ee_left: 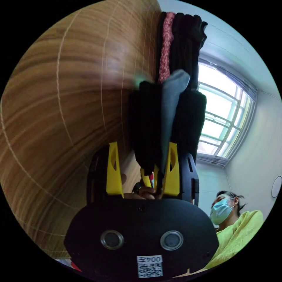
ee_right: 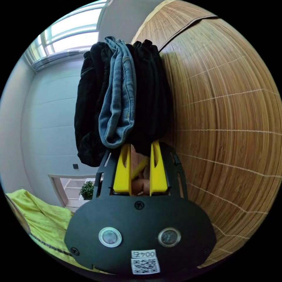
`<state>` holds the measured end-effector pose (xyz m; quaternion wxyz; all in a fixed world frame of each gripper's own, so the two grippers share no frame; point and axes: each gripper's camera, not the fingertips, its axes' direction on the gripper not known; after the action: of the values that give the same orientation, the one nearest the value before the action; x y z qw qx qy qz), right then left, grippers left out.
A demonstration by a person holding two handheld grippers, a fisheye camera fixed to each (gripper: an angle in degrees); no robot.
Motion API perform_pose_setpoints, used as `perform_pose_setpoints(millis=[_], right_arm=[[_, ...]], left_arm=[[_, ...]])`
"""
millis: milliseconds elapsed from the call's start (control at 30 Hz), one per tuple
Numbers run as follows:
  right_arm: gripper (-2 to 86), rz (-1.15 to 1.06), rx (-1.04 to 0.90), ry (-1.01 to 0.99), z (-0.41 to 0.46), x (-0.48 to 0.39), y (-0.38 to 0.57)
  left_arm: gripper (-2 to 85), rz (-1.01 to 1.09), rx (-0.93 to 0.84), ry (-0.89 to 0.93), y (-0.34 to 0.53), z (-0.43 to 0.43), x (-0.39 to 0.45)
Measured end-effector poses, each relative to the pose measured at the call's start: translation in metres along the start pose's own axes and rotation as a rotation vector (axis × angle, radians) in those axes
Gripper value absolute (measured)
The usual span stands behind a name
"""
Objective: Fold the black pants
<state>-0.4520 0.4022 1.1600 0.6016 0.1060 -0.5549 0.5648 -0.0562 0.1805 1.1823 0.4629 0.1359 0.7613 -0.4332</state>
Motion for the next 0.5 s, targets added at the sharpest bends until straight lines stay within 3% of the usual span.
perform_pose_setpoints(millis=[100,267,500], right_arm=[[9.9,0.055,0.009,-0.026,-0.009,-0.016,-0.005],[8.9,0.131,0.033,-0.077,-0.023,-0.03,-0.005],[10.9,0.074,-0.003,-0.132,-0.039,-0.019,0.001]], left_arm=[[22.9,0.014,-0.036,0.034,0.008,0.024,-0.003],[23.4,0.028,0.063,0.111,0.004,0.045,-0.011],[20.0,0.052,0.18,0.225,-0.006,0.04,-0.014]])
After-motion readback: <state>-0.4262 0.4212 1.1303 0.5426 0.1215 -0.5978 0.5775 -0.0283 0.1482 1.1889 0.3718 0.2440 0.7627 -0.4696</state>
